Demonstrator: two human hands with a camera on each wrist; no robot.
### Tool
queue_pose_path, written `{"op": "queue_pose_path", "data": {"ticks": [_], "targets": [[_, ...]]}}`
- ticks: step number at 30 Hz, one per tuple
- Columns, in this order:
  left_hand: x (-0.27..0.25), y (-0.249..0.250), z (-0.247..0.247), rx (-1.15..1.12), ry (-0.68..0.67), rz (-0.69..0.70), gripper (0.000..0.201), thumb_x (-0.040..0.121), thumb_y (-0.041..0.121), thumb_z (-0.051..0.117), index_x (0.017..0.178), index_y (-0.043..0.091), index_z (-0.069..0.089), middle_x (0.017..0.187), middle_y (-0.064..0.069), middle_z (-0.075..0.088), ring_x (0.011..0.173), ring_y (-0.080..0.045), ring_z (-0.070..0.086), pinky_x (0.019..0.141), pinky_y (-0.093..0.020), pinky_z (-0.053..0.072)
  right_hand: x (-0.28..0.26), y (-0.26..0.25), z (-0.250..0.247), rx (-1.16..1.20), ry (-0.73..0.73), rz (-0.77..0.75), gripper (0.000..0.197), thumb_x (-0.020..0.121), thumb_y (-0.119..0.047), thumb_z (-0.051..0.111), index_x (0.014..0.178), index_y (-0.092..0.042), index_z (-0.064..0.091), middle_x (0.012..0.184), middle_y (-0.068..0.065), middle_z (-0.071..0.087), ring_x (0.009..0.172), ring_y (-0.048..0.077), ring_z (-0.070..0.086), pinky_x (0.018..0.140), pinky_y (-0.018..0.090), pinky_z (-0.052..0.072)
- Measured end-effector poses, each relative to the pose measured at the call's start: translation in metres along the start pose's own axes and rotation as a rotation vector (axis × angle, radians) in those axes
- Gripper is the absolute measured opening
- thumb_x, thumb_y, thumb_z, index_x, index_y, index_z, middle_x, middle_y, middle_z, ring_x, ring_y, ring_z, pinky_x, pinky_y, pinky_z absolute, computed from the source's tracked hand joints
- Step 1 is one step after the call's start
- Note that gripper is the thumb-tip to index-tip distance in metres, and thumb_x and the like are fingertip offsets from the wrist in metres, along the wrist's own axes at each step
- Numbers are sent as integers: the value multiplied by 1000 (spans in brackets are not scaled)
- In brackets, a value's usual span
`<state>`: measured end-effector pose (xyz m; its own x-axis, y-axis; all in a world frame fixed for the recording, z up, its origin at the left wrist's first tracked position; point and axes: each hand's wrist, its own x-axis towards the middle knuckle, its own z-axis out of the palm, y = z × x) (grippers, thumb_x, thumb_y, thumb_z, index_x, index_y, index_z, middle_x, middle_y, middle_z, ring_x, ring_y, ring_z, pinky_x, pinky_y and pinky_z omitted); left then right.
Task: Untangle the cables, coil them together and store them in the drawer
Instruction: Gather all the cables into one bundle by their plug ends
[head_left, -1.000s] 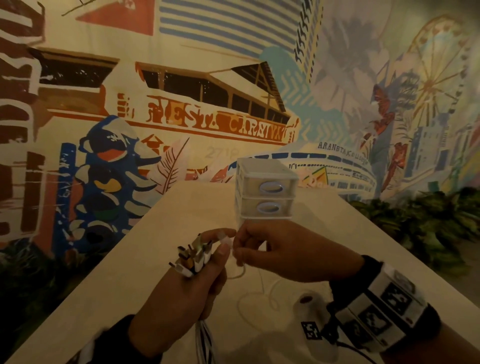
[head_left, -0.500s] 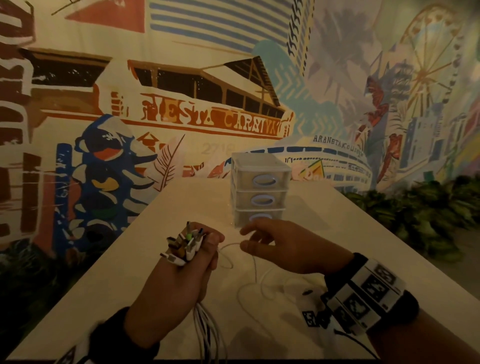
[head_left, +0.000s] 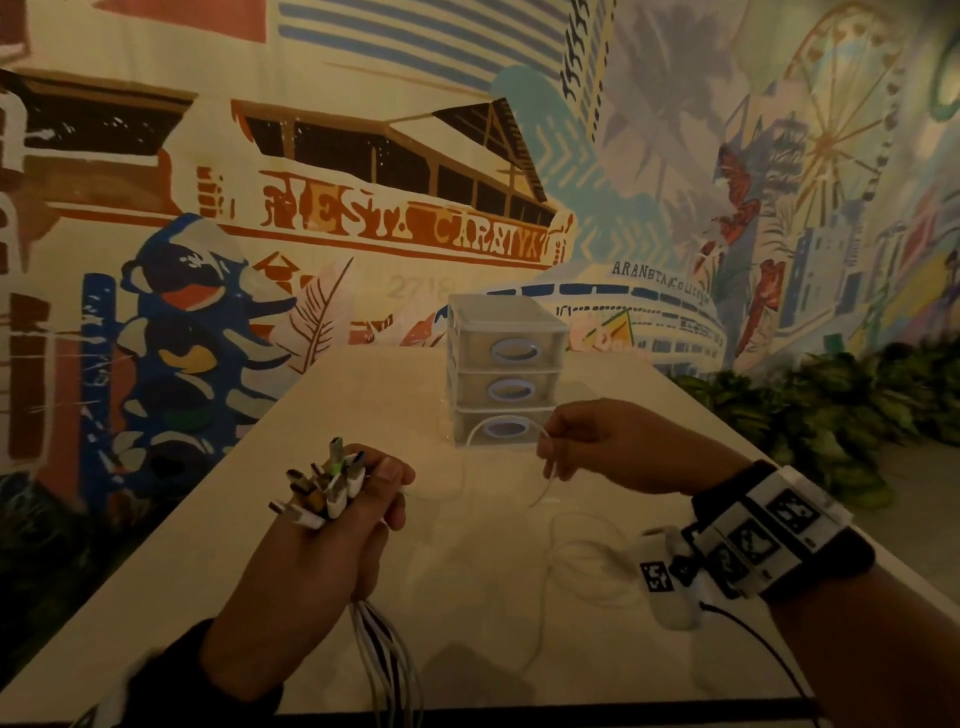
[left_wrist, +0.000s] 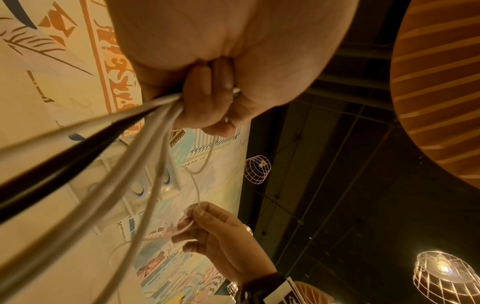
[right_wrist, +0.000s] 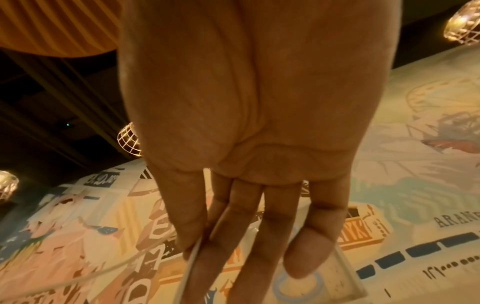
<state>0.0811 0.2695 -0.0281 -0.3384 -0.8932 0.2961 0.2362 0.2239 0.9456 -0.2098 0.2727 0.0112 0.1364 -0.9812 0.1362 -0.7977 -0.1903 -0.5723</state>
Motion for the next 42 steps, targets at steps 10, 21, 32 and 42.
{"op": "queue_pose_path", "data": {"ticks": [10,21,32,42], "targets": [[-1,-4,14,457,-78,46,18,98,24,53,103,28,70,63,9,64,40,0,45,46,-11,33,-23,-48,11,-134,42,-244,20,101,-40,57,98,-27,71,88,-16,73,84,-2,66,74,11,45],[-18,12,37,448,61,1,24,97,18,55,74,15,56,33,12,47,48,0,59,59,-24,46,-28,-73,45,-301,-1,-510,17,102,-33,59,104,-23,73,89,-11,71,74,-5,50,74,10,38],[-9,20,7,82,265,93,18,89,26,58,76,23,70,56,-5,38,38,-4,30,37,-21,25,-37,15,22,-388,-179,-108,30,105,-43,46,97,-32,71,96,-20,66,86,-6,56,76,6,38],[6,18,-15,-33,240,147,19,91,30,51,90,23,69,68,-3,45,38,-6,23,39,-19,22,-87,82,-19,-394,-1,137,27,104,-40,48,86,-38,68,94,-29,67,91,-5,62,83,19,47]]}}
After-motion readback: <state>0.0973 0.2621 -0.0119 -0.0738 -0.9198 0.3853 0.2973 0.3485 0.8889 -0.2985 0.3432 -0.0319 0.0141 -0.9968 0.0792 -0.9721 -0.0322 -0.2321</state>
